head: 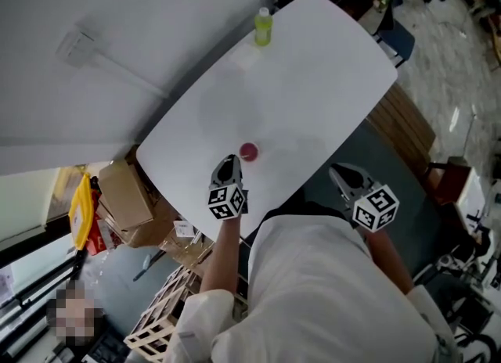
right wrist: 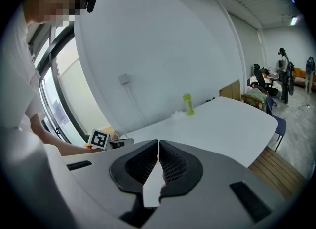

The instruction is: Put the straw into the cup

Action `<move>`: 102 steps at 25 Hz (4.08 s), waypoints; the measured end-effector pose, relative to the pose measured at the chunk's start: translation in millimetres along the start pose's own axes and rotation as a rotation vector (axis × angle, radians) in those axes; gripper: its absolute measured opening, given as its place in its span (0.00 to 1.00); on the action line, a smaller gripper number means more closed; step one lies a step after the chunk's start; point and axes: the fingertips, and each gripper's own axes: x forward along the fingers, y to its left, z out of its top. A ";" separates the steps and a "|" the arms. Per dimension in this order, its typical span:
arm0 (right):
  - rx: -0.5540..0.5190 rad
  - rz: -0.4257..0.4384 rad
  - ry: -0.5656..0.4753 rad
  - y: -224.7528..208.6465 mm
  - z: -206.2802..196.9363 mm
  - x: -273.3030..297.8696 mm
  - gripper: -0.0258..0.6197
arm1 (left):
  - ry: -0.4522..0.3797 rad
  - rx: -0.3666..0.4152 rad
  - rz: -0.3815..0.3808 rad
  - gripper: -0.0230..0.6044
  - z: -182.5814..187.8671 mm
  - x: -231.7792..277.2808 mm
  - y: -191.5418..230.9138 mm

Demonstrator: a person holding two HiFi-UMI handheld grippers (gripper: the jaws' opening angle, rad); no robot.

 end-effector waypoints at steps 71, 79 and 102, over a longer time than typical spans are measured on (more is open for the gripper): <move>-0.311 0.540 0.047 -42.9 -8.8 -89.5 0.10 | -0.365 -0.273 0.230 0.04 -63.2 -213.8 -236.3; -0.335 0.577 0.011 -18.2 -7.9 -96.2 0.10 | -0.337 -0.227 0.266 0.04 -79.0 -243.6 -234.6; -0.345 0.531 -0.039 22.8 10.9 -76.6 0.09 | -0.348 -0.180 0.185 0.04 -44.3 -259.6 -206.5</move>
